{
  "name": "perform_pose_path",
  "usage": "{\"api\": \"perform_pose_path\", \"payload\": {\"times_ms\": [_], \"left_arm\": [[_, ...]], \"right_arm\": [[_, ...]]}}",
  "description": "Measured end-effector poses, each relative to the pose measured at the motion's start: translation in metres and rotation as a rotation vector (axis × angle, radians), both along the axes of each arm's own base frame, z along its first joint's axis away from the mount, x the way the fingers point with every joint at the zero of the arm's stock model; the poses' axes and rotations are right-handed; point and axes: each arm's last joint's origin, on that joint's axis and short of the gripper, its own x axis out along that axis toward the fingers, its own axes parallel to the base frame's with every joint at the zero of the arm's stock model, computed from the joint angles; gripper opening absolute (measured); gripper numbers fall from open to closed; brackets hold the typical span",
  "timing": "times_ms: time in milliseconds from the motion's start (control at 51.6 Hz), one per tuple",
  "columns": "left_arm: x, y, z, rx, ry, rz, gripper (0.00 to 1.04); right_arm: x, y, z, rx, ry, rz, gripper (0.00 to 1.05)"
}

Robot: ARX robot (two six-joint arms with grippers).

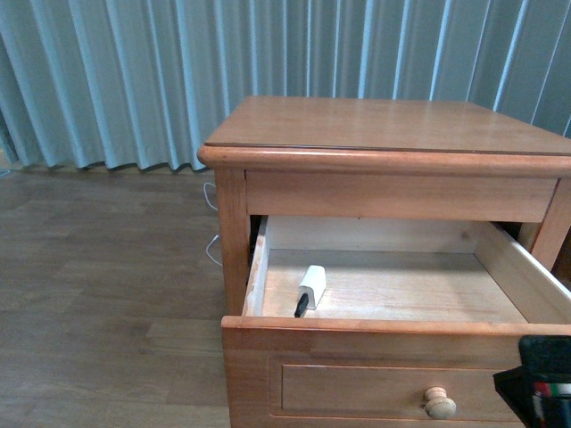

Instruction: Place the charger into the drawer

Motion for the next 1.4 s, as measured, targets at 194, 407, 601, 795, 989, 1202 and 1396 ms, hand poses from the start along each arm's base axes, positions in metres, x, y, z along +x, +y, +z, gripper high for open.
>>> {"api": "perform_pose_path", "payload": {"times_ms": [194, 407, 601, 795, 989, 1202, 1396], "left_arm": [[0.000, 0.000, 0.000, 0.000, 0.000, 0.000, 0.99], [0.000, 0.000, 0.000, 0.000, 0.000, 0.000, 0.99], [0.000, 0.000, 0.000, 0.000, 0.000, 0.000, 0.99], [0.000, 0.000, 0.000, 0.000, 0.000, 0.000, 0.99], [0.000, 0.000, 0.000, 0.000, 0.000, 0.000, 0.99], [0.000, 0.000, 0.000, 0.000, 0.000, 0.000, 0.99], [0.000, 0.000, 0.000, 0.000, 0.000, 0.000, 0.99]], "right_arm": [[0.028, 0.009, -0.019, -0.025, 0.035, -0.073, 0.97], [0.053, 0.017, -0.031, -0.057, 0.032, -0.123, 0.97], [0.086, 0.020, -0.029, -0.086, -0.042, -0.203, 0.97], [0.113, 0.023, -0.033, -0.084, -0.086, -0.267, 0.97], [0.140, 0.028, -0.034, -0.080, -0.122, -0.320, 0.97], [0.165, 0.031, -0.037, -0.069, -0.164, -0.395, 0.97], [0.185, 0.029, -0.033, -0.055, -0.236, -0.508, 0.97]]}}
